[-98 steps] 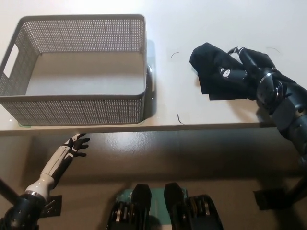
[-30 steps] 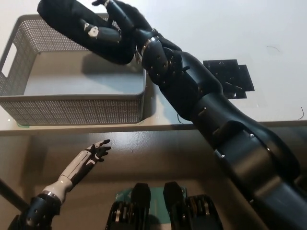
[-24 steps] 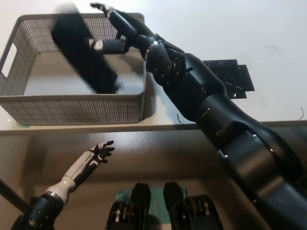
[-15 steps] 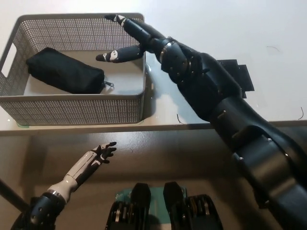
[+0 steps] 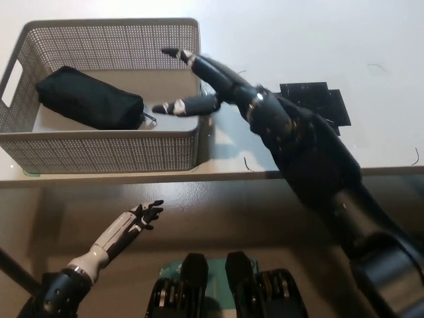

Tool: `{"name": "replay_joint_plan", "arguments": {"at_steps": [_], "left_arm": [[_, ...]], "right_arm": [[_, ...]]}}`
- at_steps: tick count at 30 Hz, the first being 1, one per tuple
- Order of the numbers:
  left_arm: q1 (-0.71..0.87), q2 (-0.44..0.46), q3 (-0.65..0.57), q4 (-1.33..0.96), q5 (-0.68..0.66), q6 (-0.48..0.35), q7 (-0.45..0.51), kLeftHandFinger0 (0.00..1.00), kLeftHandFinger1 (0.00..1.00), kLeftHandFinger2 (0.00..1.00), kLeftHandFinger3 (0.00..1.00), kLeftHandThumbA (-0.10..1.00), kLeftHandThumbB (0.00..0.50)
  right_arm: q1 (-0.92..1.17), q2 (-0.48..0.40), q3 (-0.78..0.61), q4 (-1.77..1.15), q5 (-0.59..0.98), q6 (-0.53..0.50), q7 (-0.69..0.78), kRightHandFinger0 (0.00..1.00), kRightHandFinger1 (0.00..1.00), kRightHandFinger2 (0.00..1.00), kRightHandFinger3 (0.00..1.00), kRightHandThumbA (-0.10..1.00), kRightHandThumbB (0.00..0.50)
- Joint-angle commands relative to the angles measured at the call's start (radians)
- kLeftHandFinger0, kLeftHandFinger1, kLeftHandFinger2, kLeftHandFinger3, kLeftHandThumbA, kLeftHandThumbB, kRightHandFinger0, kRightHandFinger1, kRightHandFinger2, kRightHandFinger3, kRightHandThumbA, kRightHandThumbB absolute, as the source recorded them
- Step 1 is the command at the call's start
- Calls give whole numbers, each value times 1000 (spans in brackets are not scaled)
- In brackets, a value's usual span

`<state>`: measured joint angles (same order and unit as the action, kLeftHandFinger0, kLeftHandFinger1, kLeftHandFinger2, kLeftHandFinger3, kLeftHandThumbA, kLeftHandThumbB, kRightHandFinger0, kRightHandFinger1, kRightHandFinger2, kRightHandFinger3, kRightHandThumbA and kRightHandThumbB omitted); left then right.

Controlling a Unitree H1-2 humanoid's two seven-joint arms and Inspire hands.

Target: Use the right hand to pick up the pencil case on the right hand side and put it into a grey container on the left side

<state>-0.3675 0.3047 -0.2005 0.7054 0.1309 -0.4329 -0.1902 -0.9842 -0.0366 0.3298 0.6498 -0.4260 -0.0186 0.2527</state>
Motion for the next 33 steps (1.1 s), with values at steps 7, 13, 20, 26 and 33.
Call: {"name": "replay_joint_plan", "arguments": {"at_steps": [7,13,20,26,33], "left_arm": [[42,29,32,-46,-8,-37,31,794,846,850,901,1000,500],[50,28,38,-33,-10,-37,41,786,837,837,895,1000,500],[84,31,41,-42,4,-37,70,772,829,820,880,1000,500],[92,36,55,-35,-2,-37,72,757,816,797,864,1000,500],[106,34,81,-37,-9,-37,73,754,809,790,856,1000,500]], "right_arm": [[219,-141,-124,-621,160,84,94,1000,1000,1000,1000,1000,454],[288,-161,-194,-761,233,110,75,1000,1000,1000,1000,1000,480],[357,-163,-252,-904,320,181,76,1000,1000,1000,1000,1000,482],[475,-188,-274,-974,330,106,59,1000,1000,1000,1000,1000,463],[659,-201,-317,-1016,362,92,43,1000,1000,1000,1000,1000,447]]}}
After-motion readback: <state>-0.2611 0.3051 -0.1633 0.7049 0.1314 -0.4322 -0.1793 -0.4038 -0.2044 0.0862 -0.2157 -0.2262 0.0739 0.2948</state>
